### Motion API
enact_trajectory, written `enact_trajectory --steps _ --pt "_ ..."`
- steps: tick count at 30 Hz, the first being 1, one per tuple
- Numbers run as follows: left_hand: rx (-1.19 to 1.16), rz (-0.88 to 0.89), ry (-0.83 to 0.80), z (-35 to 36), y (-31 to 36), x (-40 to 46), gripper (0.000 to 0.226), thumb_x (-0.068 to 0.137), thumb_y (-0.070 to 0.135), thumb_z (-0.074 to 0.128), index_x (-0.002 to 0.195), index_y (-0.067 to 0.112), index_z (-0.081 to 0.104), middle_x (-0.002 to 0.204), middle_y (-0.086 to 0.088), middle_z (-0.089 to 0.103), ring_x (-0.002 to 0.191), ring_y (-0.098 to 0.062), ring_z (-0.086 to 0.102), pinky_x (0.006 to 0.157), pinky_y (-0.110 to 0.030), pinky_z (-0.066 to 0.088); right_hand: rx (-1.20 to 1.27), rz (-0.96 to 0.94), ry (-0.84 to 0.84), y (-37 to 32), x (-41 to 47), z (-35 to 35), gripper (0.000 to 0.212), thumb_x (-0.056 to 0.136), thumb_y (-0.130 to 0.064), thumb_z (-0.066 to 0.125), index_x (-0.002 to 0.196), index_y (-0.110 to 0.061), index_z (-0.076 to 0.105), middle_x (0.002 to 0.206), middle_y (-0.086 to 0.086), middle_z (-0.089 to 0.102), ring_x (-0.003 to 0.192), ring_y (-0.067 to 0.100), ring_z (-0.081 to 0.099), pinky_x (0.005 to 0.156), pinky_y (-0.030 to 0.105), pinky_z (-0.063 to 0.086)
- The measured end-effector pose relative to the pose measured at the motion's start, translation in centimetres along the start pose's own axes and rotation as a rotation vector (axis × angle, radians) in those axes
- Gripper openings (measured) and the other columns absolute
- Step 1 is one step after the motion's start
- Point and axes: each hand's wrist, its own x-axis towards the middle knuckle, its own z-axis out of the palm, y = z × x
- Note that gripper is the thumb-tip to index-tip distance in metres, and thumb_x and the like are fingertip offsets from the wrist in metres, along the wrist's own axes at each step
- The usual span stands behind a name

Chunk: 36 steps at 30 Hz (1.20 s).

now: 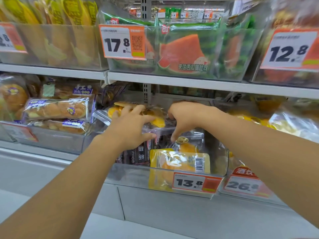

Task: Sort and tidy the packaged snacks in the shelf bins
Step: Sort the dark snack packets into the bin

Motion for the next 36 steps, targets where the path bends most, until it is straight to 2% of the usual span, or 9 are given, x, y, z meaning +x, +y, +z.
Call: enact_trajectory --steps 6,10,12,17,19,22,25,30,36 --pt "-0.048 -0.055 0.118 0.2 -1.6 0.4 0.065 0.093 0.060 0.053 0.150 0.039 0.033 0.159 0.001 0.026 0.145 -0.031 0.025 0.115 -0.061 0.026 0.132 -0.042 0.081 -0.9 2.5 -0.1 0.040 0.090 -0.047 0.067 0.116 -0.016 0.066 0.107 0.003 0.068 0.093 0.024 0.063 0.084 0.042 0.054" --pt "-0.086 -0.103 0.095 0.5 -3.5 0.3 0.066 0.093 0.064 0.047 0.151 0.034 0.036 0.162 -0.002 0.024 0.146 -0.034 0.024 0.118 -0.057 0.023 0.141 -0.045 0.085 -1.9 3.9 0.0 0.028 0.092 -0.038 0.069 0.103 -0.012 0.070 0.081 0.000 0.062 0.073 0.017 0.058 0.056 0.027 0.038" --pt "-0.114 -0.115 0.098 0.5 -3.6 0.1 0.067 0.094 0.064 0.046 0.152 0.033 0.036 0.164 -0.003 0.020 0.148 -0.035 0.020 0.119 -0.056 0.020 0.187 -0.028 0.111 -2.3 4.3 0.4 0.028 0.093 -0.039 0.067 0.103 -0.013 0.068 0.079 -0.002 0.059 0.074 0.017 0.057 0.055 0.027 0.034" --pt "-0.114 -0.079 0.179 -0.1 -2.5 -0.2 0.056 0.093 0.061 0.051 0.143 0.034 0.046 0.159 -0.005 0.027 0.148 -0.031 0.021 0.118 -0.061 0.020 0.091 0.036 -0.024 -1.5 2.1 -1.6 0.068 0.083 -0.062 0.068 0.125 -0.010 0.061 0.117 0.008 0.067 0.104 0.028 0.063 0.089 0.041 0.053" --pt "-0.100 -0.041 0.214 -0.3 -2.0 -0.3 0.059 0.090 0.063 0.055 0.141 0.034 0.049 0.156 -0.004 0.032 0.145 -0.030 0.026 0.118 -0.058 0.023 -0.088 0.130 -0.114 -0.3 0.2 -2.7 0.070 0.078 -0.061 0.074 0.122 -0.008 0.060 0.115 0.005 0.065 0.102 0.027 0.062 0.088 0.038 0.053" --pt "-0.087 0.100 0.263 -0.4 -0.6 -0.2 0.059 0.086 0.069 0.055 0.133 0.035 0.056 0.149 0.000 0.042 0.140 -0.025 0.035 0.115 -0.055 0.030 -0.175 0.204 -0.219 0.8 -1.5 -2.4 0.056 0.076 -0.059 0.078 0.099 -0.011 0.058 0.090 -0.002 0.057 0.088 0.024 0.057 0.077 0.034 0.049" --pt "-0.104 0.186 0.117 -0.1 1.1 -0.3 0.063 0.084 0.077 0.047 0.133 0.039 0.056 0.152 0.004 0.038 0.144 -0.024 0.029 0.116 -0.056 0.026 -0.150 0.179 -0.172 1.4 -2.1 -1.9 0.076 0.070 -0.060 0.082 0.121 -0.008 0.060 0.105 0.000 0.060 0.095 0.024 0.059 0.079 0.033 0.050" --pt "-0.002 0.138 -0.013 0.5 2.5 -0.4 0.050 0.096 0.058 0.051 0.144 0.046 0.043 0.162 0.005 0.021 0.151 -0.022 0.008 0.120 -0.060 0.008 -0.126 0.129 -0.082 1.9 -2.3 -1.0 0.102 0.063 -0.053 0.089 0.144 -0.011 0.043 0.133 0.005 0.058 0.117 0.029 0.058 0.094 0.037 0.051" --pt "0.040 0.059 0.057 0.6 2.7 0.2 0.036 0.101 0.045 0.049 0.137 0.042 0.051 0.150 0.008 0.041 0.142 -0.023 0.031 0.118 -0.062 0.015 -0.054 0.105 -0.242 1.4 -2.0 -0.7 0.064 0.065 -0.052 0.088 0.112 -0.015 0.065 0.093 -0.005 0.061 0.092 0.023 0.058 0.076 0.031 0.046"
